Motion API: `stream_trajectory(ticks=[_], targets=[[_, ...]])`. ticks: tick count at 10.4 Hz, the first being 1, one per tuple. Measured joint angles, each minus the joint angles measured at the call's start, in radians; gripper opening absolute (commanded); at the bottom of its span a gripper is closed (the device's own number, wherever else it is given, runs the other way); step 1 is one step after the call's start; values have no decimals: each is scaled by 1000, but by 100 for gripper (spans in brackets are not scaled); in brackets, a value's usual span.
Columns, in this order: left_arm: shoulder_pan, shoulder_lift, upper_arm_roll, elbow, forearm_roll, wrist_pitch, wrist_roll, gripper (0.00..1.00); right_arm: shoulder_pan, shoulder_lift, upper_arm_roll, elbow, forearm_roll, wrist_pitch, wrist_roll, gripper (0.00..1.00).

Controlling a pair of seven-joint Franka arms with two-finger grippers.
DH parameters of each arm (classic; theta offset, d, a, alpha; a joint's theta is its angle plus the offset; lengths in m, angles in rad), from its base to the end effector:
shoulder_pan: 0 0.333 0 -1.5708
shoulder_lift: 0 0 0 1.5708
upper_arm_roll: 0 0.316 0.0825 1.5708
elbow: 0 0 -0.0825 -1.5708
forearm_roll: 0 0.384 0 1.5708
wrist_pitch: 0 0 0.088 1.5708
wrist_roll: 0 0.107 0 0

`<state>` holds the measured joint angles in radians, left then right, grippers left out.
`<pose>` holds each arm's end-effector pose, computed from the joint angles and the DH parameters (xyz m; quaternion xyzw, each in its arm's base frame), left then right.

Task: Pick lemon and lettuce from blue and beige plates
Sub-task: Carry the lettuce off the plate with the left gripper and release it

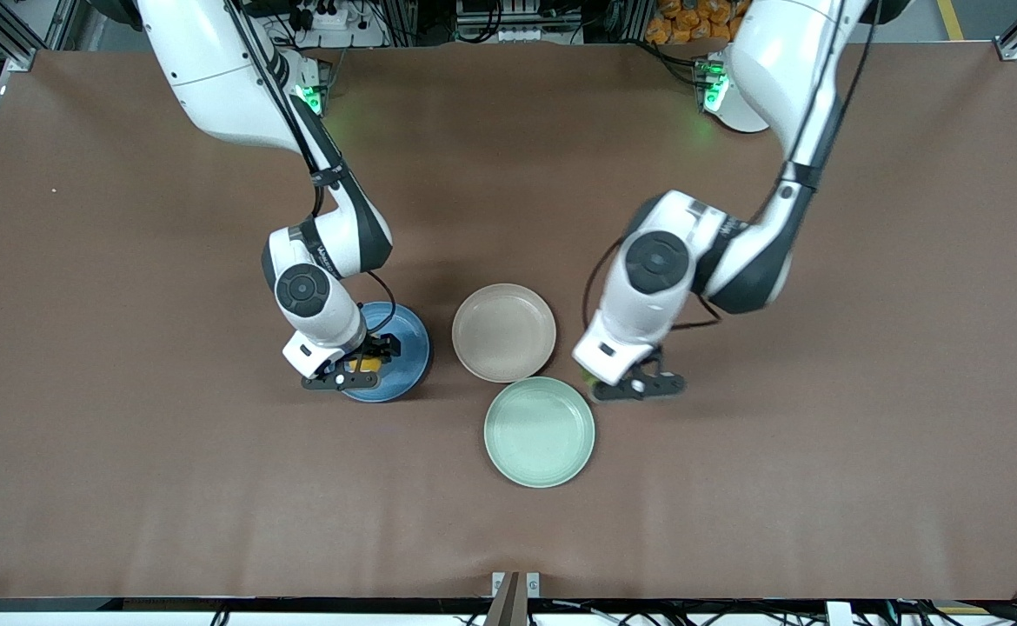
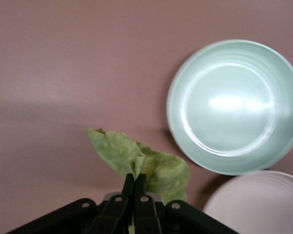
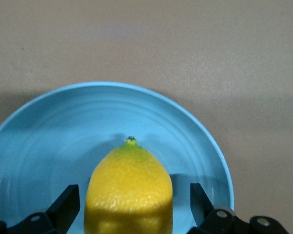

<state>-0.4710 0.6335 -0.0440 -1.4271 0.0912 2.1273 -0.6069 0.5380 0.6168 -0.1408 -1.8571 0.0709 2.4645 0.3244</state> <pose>0.6370 -0.3488 0.3305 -0.9987 -0.0278 -0.0427 0.0046 0.5888 0.2519 0.1883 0.9996 0.0215 0.0056 0.0176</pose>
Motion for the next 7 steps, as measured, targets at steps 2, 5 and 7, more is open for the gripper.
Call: stream_trajectory(ticks=[2,5,7], targets=[[80,-3,0,0,0,-21,87,0,5,13,0,-4,0,25,3,90],[188,-3,0,-1,0,-63,237,53,11,22,0,-5,0,38,5,54],[224,-3,-1,-11,0,-76,285,100,14,19,1,-3,0,38,6,34]])
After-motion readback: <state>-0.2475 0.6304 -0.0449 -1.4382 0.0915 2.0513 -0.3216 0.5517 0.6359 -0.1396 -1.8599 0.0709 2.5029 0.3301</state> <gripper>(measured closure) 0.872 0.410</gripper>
